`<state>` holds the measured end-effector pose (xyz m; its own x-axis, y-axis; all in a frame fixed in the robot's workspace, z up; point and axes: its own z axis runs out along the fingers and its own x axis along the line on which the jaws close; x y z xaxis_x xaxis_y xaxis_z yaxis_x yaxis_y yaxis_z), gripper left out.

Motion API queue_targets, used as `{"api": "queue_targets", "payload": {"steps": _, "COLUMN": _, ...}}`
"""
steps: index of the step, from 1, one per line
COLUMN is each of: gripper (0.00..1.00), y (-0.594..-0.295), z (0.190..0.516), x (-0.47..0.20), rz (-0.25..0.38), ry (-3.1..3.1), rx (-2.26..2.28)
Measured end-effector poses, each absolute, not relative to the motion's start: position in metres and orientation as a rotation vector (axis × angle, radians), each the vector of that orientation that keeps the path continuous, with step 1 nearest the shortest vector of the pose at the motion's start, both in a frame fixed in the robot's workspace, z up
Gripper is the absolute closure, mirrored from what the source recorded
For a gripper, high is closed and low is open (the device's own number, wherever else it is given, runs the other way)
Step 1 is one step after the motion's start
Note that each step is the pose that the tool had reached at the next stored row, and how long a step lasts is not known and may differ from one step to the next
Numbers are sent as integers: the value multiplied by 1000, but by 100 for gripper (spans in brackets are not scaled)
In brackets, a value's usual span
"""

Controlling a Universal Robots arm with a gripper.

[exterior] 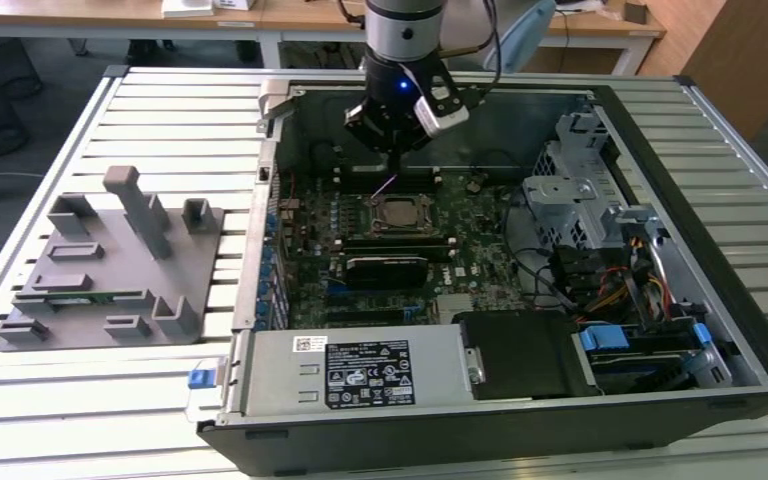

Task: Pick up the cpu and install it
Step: 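Install the first cpu locking lever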

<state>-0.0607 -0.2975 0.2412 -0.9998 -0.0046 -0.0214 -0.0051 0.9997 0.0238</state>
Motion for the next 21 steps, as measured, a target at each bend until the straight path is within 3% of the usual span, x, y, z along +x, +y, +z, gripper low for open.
{"api": "queue_targets", "payload": {"steps": 21, "gripper": 89, "y": -297, "z": 220, "x": -41, "rz": 36, "ry": 3120, "rx": -21}}
